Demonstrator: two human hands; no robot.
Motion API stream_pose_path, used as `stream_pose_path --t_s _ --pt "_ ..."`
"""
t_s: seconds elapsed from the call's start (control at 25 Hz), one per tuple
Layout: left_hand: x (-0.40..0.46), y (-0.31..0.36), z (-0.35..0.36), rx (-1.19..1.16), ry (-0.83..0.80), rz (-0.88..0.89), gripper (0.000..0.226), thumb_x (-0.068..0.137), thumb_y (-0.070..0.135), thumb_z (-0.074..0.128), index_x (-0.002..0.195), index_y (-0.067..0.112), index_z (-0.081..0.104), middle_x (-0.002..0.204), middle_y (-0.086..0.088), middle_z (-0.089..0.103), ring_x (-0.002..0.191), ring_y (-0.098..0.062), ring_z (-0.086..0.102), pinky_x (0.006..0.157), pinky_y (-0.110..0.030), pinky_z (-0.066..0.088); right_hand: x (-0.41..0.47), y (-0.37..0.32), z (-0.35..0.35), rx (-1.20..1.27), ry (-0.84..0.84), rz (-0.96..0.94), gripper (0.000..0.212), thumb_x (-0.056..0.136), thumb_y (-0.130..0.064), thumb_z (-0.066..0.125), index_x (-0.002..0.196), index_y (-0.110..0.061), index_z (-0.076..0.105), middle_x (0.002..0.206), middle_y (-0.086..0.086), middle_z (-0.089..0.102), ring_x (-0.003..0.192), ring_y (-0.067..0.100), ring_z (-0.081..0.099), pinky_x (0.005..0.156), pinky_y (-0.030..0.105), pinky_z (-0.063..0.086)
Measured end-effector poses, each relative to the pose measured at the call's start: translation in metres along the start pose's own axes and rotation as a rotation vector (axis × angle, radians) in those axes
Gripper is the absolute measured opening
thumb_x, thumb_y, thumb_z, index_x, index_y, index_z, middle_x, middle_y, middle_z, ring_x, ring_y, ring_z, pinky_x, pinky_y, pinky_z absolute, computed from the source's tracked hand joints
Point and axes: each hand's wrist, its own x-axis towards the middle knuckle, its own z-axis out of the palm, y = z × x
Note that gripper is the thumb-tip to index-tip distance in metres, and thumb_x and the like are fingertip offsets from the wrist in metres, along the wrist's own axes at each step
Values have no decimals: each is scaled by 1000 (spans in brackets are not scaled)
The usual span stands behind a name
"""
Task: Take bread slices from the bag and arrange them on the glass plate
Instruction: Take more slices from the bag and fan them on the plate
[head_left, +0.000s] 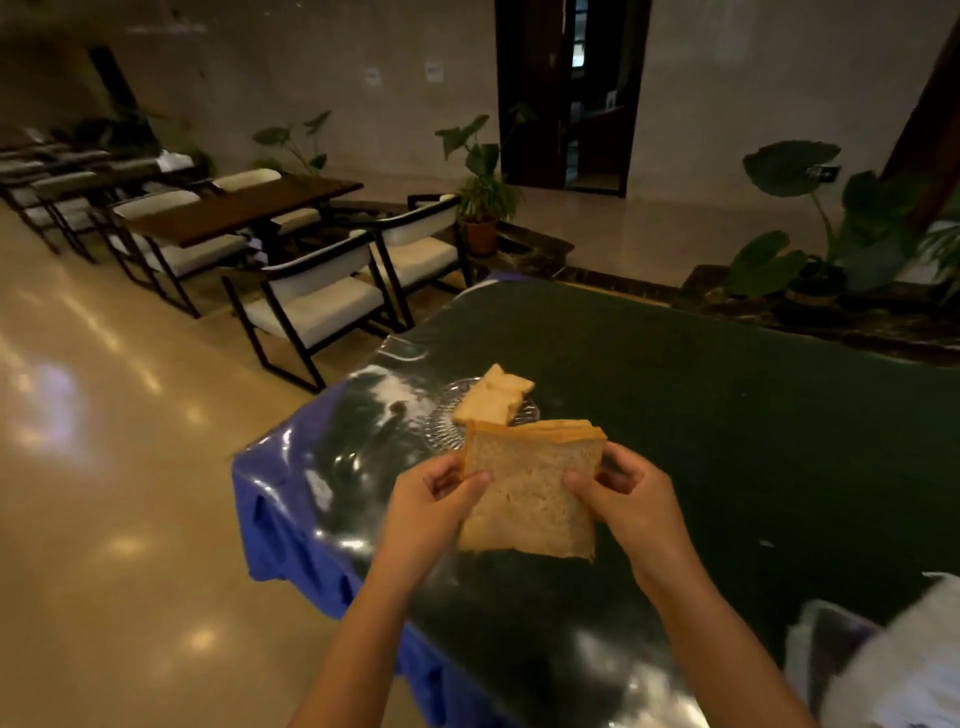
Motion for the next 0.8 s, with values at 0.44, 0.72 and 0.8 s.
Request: stream_pose_path --t_s 0.44,0.72,0.8 --pt "94 -37 -104 154 -92 -104 25 81 16 65 78 40 71 82 16 73 79 -4 68 63 -19 54 71 27 111 -21 96 28 37 76 -7 68 91 -41 62 90 -16 68 84 -7 64 58 17 53" --pt "191 -79 -98 180 -94 -178 23 82 12 64 78 33 71 74 17 73 71 1 67 56 -10 50 165 62 122 51 187 129 35 76 -10 69 100 -34 61 100 -10 65 92 6 61 67 27 53" --pt "214 -91 -98 192 -106 -209 20 82 13 64 86 32 71 78 15 74 75 1 67 58 -9 50 184 72 124 57 206 176 33 76 -11 69 100 -33 61 101 -8 65 94 9 61 71 31 54"
